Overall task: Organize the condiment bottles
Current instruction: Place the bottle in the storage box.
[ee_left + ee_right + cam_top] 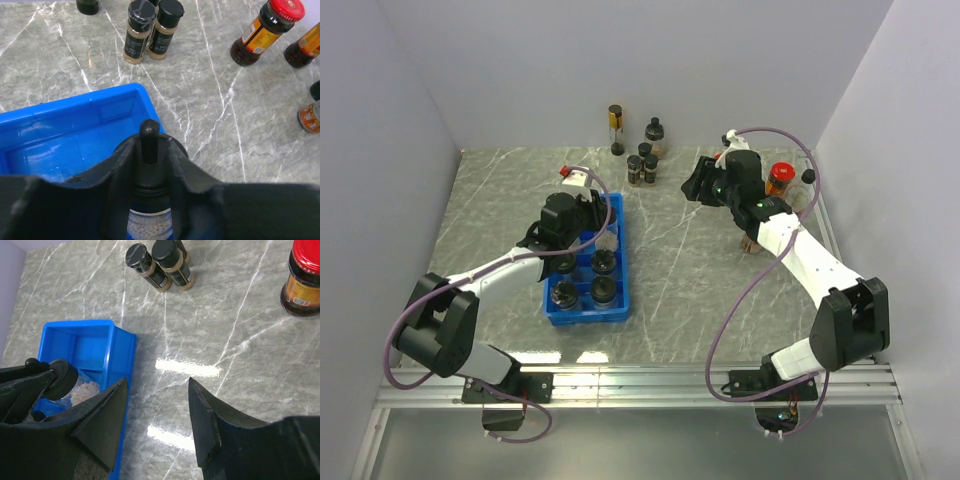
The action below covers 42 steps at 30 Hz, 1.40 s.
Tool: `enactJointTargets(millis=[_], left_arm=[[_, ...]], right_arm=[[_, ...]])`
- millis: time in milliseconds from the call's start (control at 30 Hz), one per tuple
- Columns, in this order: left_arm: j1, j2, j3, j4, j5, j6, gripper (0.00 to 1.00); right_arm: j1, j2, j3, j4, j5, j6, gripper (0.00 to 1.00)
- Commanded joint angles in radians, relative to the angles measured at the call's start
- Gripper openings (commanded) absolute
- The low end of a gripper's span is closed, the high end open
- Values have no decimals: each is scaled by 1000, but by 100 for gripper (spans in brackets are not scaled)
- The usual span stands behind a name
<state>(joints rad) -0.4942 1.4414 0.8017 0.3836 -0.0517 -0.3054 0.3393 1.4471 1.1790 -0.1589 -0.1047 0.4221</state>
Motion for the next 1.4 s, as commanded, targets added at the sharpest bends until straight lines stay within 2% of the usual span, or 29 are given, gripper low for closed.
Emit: enactJointTargets(millis=[0, 67, 200, 667, 900, 1000, 1133, 1367], left_arm=[[-14, 2, -48, -95, 24, -18, 31], [-15, -13, -55, -74, 7, -17, 27], [-15, -26, -23, -72, 6, 6, 1], [-33, -147, -41, -68, -53, 57, 1], [-63, -197, -209, 148, -143, 72, 1], [-72, -181, -231, 216, -175, 84, 1], [-75, -158, -240, 305, -217, 111, 1], [-76, -99, -154, 339, -209, 141, 0]], right_arm=[[-6, 2, 51, 10, 14, -9, 59], [-6, 4, 51, 12, 13, -13, 59], [-6, 10, 56, 12, 10, -9, 59], [-6, 39, 64, 15, -4, -11, 58], [-6, 64, 67, 15, -18, -3, 57], [-5, 82, 65, 10, -27, 0, 57], [-6, 95, 67, 4, -33, 4, 57], [-5, 95, 77, -10, -21, 1, 56]])
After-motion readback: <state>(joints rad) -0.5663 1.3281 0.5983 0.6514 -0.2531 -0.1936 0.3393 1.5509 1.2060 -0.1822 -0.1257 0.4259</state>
